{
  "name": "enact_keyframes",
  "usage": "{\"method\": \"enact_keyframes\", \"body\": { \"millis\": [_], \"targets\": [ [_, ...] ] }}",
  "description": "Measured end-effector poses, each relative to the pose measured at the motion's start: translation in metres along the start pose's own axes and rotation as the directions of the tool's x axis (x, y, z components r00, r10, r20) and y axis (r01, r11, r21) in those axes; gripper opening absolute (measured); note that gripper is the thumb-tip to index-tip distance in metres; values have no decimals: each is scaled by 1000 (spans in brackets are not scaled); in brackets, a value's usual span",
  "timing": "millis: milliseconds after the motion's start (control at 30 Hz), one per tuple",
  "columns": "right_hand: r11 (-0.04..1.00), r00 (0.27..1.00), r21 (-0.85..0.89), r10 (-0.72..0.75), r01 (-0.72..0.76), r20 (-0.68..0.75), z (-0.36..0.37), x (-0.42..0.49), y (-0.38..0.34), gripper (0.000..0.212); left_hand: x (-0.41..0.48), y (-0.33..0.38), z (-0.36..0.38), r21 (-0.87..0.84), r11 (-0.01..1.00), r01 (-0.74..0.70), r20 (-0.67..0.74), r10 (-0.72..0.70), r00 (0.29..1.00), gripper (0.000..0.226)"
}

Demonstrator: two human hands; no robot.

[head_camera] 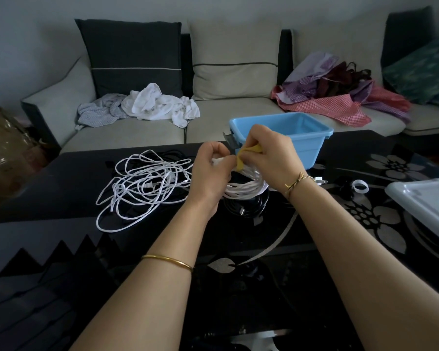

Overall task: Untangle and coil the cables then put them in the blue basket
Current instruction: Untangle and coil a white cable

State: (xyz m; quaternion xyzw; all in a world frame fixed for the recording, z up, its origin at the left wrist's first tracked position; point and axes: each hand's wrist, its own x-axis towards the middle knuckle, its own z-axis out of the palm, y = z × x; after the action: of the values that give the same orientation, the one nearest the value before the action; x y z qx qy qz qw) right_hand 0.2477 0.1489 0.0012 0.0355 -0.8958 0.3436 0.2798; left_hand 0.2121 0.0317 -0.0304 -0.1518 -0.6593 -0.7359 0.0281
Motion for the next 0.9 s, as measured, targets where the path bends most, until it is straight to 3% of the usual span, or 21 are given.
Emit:
{"method": "enact_keyframes", "body": {
  "millis": [267, 400, 600, 733, 800, 900],
  "targets": [
    [997, 996, 11, 79, -79, 48, -5, 11, 5, 17, -4, 2, 1, 46, 992, -121, 121, 115, 986, 15],
    [994, 990, 13, 110, -112, 83, -3, 12, 7, 28, -7, 1, 4, 42, 989, -141, 128, 135, 983, 14],
    [976, 970, 77, 190, -203, 149, 0, 13, 10, 9, -7, 1, 6, 69, 979, -192, 118, 183, 976, 21],
    [909, 958, 303, 257, -285, 129, 4, 7, 9, 52, -7, 4, 8, 61, 985, -164, 71, 160, 985, 27],
    [934, 969, 258, 230, -245, 87, 5, 4, 8, 45, -7, 5, 7, 102, 983, -152, 77, 145, 986, 28],
    [978, 982, 101, 175, -182, 76, 4, 5, 6, 15, -6, 4, 6, 199, 967, -160, 104, 141, 984, 24]
  ]
}}
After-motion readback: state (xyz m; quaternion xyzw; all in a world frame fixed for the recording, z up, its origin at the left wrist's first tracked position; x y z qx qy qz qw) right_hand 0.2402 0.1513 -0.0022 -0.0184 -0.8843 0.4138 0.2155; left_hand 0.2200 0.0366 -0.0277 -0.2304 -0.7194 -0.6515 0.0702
